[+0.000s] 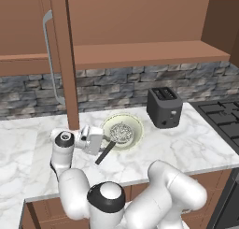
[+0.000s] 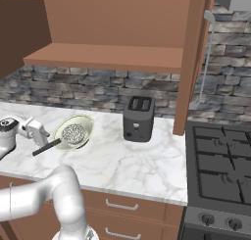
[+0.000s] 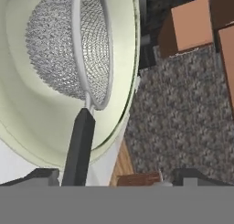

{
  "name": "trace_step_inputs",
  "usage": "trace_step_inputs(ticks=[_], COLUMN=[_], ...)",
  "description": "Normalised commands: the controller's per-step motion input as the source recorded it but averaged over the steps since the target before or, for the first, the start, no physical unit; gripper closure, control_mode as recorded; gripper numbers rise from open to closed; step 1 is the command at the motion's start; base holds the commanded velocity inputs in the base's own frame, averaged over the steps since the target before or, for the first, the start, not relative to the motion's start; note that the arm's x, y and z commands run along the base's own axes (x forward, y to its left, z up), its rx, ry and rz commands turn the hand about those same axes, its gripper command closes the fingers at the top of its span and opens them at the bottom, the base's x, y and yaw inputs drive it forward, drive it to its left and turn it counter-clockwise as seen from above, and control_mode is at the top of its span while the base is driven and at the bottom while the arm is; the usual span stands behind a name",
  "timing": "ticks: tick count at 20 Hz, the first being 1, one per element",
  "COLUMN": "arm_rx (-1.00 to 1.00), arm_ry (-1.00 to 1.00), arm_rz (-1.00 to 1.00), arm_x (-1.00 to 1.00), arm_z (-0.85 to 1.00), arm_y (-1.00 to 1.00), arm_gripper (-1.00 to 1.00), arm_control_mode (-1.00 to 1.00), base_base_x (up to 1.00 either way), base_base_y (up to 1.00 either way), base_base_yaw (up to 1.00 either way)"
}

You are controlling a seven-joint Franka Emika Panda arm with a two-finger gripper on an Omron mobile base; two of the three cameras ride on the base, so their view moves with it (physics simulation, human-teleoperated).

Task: Open the cabinet and setup a tea strainer by placing it in the bowl upright.

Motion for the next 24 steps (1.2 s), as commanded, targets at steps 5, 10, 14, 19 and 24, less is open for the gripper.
trace_step_inputs(ticks=[5, 10, 14, 19, 24], arm_rx=[0.00, 0.00, 0.00, 0.11, 0.31], arm_ry=[0.05, 0.06, 0.01, 0.03, 0.00], arm_rz=[0.28, 0.31, 0.30, 0.24, 0.30], arm_x=[0.10, 0.26, 0.14, -0.11, -0.58], arm_z=[0.00, 0.00, 0.00, 0.02, 0.22], arm_y=[0.42, 0.51, 0.41, 0.05, -0.05], arm_gripper=[-1.00, -1.00, -1.00, -1.00, -1.00], arm_control_mode=[-1.00, -1.00, -1.00, -1.00, -1.00], base_base_x=[0.00, 0.00, 0.00, 0.00, 0.00], base_base_y=[0.00, 0.00, 0.00, 0.00, 0.00], base_base_yaw=[0.00, 0.00, 0.00, 0.00, 0.00])
